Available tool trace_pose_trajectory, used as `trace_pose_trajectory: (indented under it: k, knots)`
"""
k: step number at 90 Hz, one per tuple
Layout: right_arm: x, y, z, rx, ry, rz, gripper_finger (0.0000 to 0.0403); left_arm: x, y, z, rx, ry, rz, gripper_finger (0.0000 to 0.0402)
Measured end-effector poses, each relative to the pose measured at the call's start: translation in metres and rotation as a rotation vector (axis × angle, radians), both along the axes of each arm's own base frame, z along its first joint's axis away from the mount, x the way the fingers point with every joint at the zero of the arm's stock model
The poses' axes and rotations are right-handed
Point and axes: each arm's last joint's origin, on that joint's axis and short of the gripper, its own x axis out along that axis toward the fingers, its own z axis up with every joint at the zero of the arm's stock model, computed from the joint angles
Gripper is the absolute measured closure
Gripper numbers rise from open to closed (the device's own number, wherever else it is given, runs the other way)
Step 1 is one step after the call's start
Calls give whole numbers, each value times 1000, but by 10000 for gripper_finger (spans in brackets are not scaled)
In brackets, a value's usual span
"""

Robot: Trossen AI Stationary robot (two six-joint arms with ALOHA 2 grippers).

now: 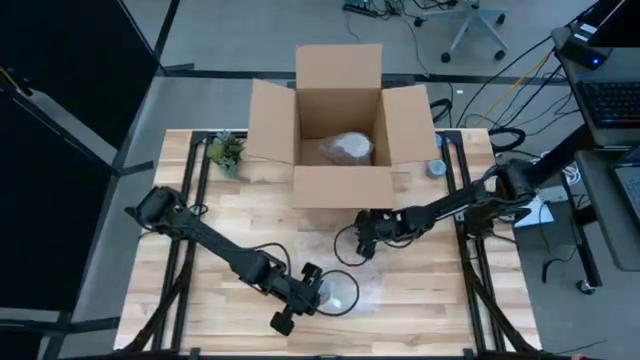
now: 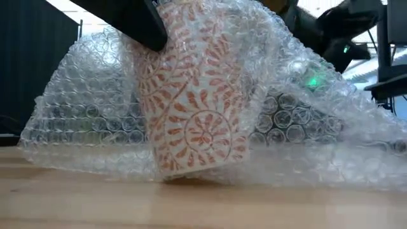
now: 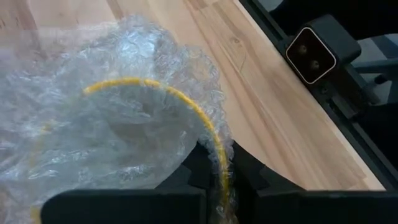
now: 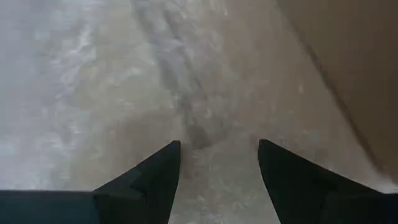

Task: Wrap mug
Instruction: Wrap the orange mug with bubble wrap

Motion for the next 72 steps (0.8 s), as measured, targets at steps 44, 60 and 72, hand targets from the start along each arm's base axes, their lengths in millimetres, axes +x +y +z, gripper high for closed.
trace_pose_trajectory:
  k: [44, 60, 72]
  knots:
    - [-4, -1, 6, 11, 20, 71, 338, 21, 30, 3, 6, -77, 60, 395]
    - [-6, 0, 21, 15, -30, 77, 396, 22, 34, 2, 7, -65, 67, 395]
    - [-9, -1, 41, -2, -110, 69, 400, 24, 29, -5, -62, -33, -3, 395]
